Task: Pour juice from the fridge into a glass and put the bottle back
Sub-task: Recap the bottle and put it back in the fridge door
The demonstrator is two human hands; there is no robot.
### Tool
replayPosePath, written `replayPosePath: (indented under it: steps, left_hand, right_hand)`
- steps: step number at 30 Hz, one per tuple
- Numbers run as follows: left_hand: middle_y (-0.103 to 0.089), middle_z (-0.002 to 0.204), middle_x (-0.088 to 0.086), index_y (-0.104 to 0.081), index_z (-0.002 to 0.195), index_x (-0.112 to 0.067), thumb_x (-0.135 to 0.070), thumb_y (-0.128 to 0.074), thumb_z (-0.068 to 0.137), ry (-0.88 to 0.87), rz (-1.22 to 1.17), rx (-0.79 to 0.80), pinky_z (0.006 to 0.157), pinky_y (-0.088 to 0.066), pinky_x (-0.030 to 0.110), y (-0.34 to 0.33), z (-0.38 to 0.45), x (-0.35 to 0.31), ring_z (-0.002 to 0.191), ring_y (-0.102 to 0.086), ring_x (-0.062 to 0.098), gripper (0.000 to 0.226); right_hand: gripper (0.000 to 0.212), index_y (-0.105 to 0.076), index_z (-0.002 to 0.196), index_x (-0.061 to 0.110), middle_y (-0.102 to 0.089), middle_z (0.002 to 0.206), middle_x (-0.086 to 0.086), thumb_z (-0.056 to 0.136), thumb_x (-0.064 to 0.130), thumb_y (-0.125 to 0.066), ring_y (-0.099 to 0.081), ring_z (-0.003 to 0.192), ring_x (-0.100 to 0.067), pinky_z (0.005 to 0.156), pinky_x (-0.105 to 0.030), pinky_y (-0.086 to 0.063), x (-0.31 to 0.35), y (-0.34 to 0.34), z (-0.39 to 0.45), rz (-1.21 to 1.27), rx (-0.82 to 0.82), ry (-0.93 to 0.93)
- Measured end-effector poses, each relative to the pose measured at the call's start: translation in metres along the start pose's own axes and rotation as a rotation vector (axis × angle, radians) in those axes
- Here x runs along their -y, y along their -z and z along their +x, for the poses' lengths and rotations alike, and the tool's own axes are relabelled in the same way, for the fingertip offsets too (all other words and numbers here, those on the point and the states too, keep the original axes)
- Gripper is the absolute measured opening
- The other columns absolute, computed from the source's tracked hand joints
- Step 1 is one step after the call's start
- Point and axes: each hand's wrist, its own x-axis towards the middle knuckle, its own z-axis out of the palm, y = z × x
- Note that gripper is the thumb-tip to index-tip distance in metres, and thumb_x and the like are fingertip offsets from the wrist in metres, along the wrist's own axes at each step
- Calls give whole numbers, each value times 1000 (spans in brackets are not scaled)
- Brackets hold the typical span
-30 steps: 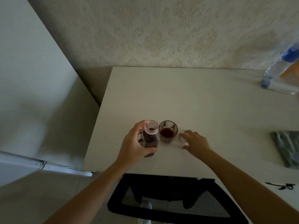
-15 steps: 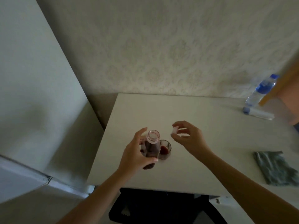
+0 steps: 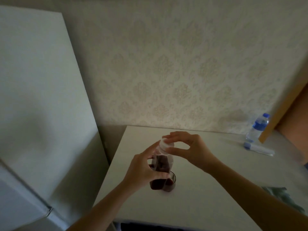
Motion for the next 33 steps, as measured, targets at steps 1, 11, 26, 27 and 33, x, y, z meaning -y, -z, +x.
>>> replayPosePath:
  steps: [1,11,26,27,33]
  left_hand:
    - [-63,118,-20,-40,136,-40,-50,-85,53,-11,-8,20,93,-47,16,4,1,-3,109,-56,-5,95]
    - [-62,117,-22,-42,132,-42,-39,-88,54,-14,-14,140,90,-46,11,24,3,-12,108,-56,-8,91]
    - [-66,109,-15,-43,118,-41,-45,-89,42,70,-154,-21,90,-53,28,31,8,-26,104,-61,1,89]
    - [-66,109,-15,-44,117,-41,-44,-89,42,81,-170,-32,88,-54,27,29,8,-25,104,-61,2,87]
    - [-66,104,-16,-42,106,-56,-47,-89,38,116,-201,-99,84,-56,30,19,8,-27,99,-61,-3,82]
  right_hand:
    - [27,-71,100,28,-67,111,18,73,28,-74,-53,111,5,97,-20,-40,3,5,3,-44,41,34]
    - [23,-68,90,25,-63,92,15,71,34,-76,-56,85,1,78,-14,-42,33,24,33,-443,290,155]
    - [25,-50,94,22,-47,72,10,88,45,-40,-44,63,-9,59,-20,-37,55,19,43,-846,248,364]
    - [20,-47,91,21,-44,66,9,90,40,-41,-42,58,-9,56,-20,-35,56,16,44,-850,230,329]
    - [29,-44,83,16,-44,53,5,94,38,-29,-41,43,-11,48,-25,-38,62,4,50,-1092,74,151]
